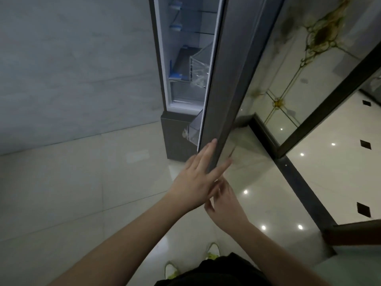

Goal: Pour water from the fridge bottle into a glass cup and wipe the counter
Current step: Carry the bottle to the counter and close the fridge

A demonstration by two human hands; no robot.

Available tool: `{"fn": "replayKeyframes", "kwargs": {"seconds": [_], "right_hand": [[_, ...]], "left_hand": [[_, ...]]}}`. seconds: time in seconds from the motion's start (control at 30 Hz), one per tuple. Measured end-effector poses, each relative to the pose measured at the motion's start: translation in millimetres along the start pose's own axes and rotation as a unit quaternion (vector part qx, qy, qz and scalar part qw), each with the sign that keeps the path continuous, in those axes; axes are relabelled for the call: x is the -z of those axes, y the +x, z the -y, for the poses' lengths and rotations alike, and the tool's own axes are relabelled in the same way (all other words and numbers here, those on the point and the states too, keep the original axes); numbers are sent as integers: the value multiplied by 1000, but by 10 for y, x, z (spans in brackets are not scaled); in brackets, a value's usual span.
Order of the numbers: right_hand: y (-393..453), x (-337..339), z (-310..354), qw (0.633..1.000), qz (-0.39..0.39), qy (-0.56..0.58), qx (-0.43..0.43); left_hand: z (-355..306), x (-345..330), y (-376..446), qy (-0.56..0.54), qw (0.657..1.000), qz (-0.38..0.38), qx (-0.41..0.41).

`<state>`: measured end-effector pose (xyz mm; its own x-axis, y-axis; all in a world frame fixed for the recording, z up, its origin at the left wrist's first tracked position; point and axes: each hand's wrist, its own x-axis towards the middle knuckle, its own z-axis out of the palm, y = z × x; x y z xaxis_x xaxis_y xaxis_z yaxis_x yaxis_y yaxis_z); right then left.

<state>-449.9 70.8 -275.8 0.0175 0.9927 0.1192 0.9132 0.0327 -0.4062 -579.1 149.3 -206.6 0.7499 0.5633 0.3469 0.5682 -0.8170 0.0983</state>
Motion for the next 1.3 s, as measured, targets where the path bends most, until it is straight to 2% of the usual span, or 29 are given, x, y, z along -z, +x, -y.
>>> {"fn": "replayKeyframes", "kwargs": {"seconds": [0.2, 0.3, 0.43, 0.57, 0.73, 0.8, 0.87, 1.0, 1.13, 1.3], "right_hand": [[454, 229, -286, 999, 1, -7, 54], [761, 368, -381, 997, -14, -17, 74], [1206, 575, -380, 992, -49, -25, 112], [1626, 741, -320, 991, -49, -27, 119], [2037, 829, -227, 982, -51, -74, 167], [2183, 847, -182, 980, -49, -87, 173], [2324, 857, -134, 980, -50, -97, 167], [2583, 810, -54, 982, -43, -113, 143], [2811, 724, 23, 980, -53, -132, 139], [3166, 649, 140, 981, -45, -156, 102]], "left_hand": [[148, 36, 151, 41, 988, -30, 144], [270, 58, 217, 73, 979, -37, 187], [452, 83, 280, 103, 965, -10, 242], [602, 143, 355, 129, 948, 15, 291], [757, 249, 498, 152, 929, 40, 336], [812, 333, 601, 162, 925, 29, 341], [851, 421, 727, 165, 928, -17, 334], [990, 546, 1017, 191, 940, -104, 262], [1303, 618, 1294, 229, 950, -94, 192], [1837, 600, 1546, 229, 958, -78, 156]]}}
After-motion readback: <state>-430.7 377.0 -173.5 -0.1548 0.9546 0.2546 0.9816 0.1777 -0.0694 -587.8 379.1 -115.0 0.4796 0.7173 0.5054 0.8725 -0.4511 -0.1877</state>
